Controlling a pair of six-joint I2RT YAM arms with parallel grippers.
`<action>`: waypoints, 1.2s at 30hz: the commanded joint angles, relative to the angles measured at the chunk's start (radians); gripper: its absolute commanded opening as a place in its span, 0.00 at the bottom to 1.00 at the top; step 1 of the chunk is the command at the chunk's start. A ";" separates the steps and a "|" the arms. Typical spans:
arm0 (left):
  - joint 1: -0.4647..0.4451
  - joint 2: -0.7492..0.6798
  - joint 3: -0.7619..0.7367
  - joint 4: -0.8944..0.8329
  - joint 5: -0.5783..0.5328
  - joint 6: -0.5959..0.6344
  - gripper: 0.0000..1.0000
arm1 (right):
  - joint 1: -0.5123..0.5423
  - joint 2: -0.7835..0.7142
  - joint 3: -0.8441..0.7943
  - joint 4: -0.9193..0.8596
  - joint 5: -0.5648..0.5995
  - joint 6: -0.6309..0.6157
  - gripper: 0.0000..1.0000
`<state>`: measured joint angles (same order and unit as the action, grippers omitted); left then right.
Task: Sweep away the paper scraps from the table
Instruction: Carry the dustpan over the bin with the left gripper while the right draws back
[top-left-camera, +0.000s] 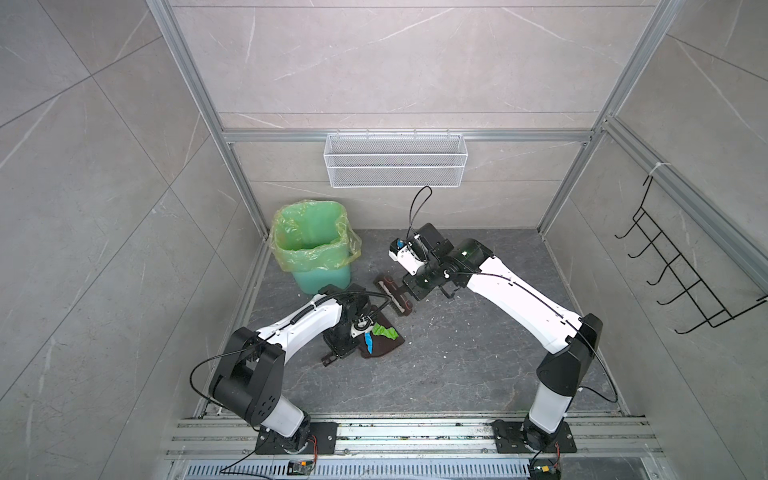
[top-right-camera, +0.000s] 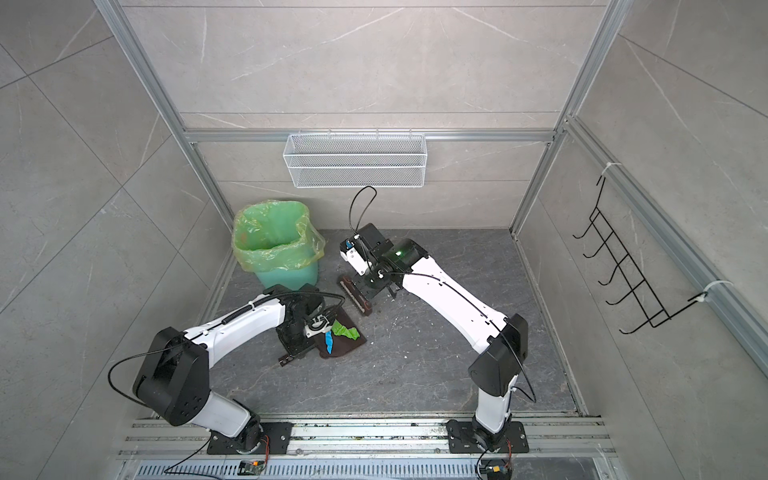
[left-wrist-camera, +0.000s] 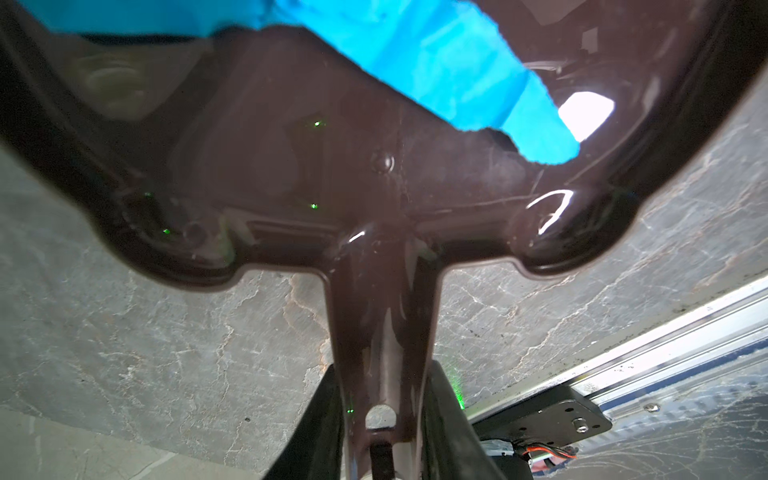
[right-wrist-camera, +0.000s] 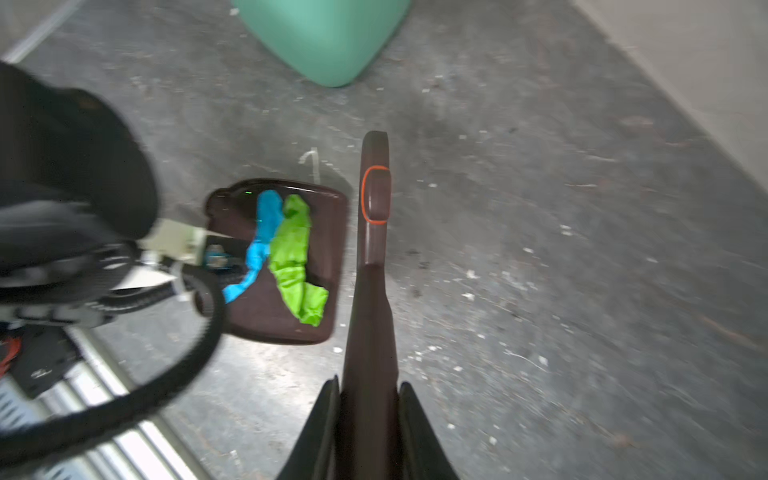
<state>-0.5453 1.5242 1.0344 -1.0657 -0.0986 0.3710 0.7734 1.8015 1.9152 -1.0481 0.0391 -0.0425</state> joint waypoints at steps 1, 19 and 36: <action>-0.004 -0.052 -0.003 0.009 0.027 -0.012 0.00 | -0.036 -0.076 -0.031 0.032 0.165 0.029 0.00; -0.004 -0.145 0.134 -0.055 -0.004 -0.010 0.00 | -0.221 -0.250 -0.303 0.172 0.142 0.113 0.00; 0.126 -0.196 0.447 -0.251 0.000 -0.051 0.00 | -0.221 -0.277 -0.386 0.240 0.092 0.149 0.00</action>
<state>-0.4519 1.3334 1.4136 -1.2442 -0.1020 0.3473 0.5549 1.5642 1.5425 -0.8577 0.1474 0.0849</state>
